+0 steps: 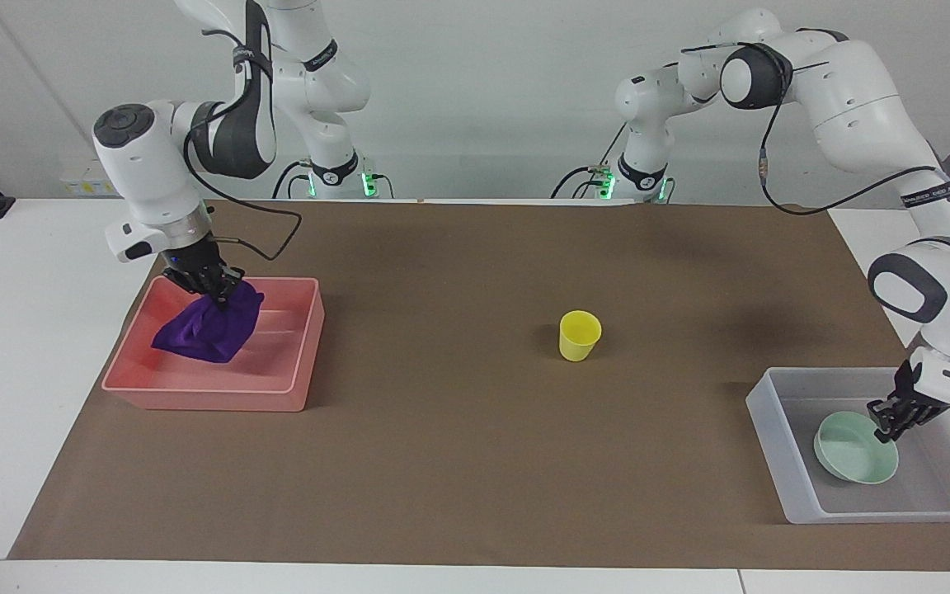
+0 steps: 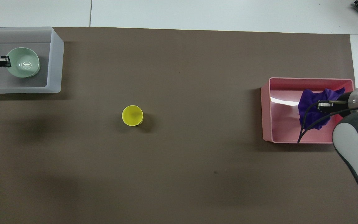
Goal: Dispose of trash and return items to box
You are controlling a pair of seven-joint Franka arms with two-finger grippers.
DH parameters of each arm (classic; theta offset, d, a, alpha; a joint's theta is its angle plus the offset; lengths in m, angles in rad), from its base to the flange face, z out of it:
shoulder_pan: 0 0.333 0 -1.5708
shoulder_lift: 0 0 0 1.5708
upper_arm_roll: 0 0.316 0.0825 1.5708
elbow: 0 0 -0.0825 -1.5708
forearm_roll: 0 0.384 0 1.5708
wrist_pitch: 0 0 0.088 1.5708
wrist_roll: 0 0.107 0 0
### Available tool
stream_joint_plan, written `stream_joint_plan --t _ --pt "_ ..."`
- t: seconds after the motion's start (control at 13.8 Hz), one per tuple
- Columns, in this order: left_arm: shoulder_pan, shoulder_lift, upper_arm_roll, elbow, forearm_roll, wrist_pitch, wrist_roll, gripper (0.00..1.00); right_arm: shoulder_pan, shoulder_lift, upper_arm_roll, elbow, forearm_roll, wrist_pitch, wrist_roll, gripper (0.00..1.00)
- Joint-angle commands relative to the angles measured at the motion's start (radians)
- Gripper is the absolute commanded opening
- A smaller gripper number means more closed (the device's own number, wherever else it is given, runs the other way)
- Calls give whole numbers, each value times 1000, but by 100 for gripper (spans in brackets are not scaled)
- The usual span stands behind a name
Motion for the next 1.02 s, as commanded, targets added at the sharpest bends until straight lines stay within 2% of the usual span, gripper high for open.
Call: stream_joint_plan --t 0.0,0.15,0.22,0.36,0.44,0.51,0.58,0.65,0.95 --pt "3 -28 -1 9 70 -49 7 70 -24 -4 13 -79 5 85 -6 0" --pt "-7 -51 -1 17 86 -60 5 85 -56 48 13 -82 5 108 -5 0" --pt "-21 -90 -2 7 85 -66 5 92 -56 61 13 -82 5 124 -3 3" --pt "-70 -155 -2 4 83 -154 5 100 -56 62 13 -82 7 139 11 18" --pt "-92 -186 -2 0 81 -196 2 100 -56 66 13 -82 7 150 11 35" --pt "-113 -216 -2 -15 81 -231 0 100 -53 70 13 -80 7 150 11 67" --pt "-133 -250 -4 -41 81 -254 -4 100 -48 70 13 -73 7 148 18 95" --pt "-151 -291 -4 -83 80 -270 -6 100 -44 69 15 -65 5 148 21 100" --pt "-291 -433 -4 -285 80 -279 -102 100 -16 29 29 44 5 26 20 100"
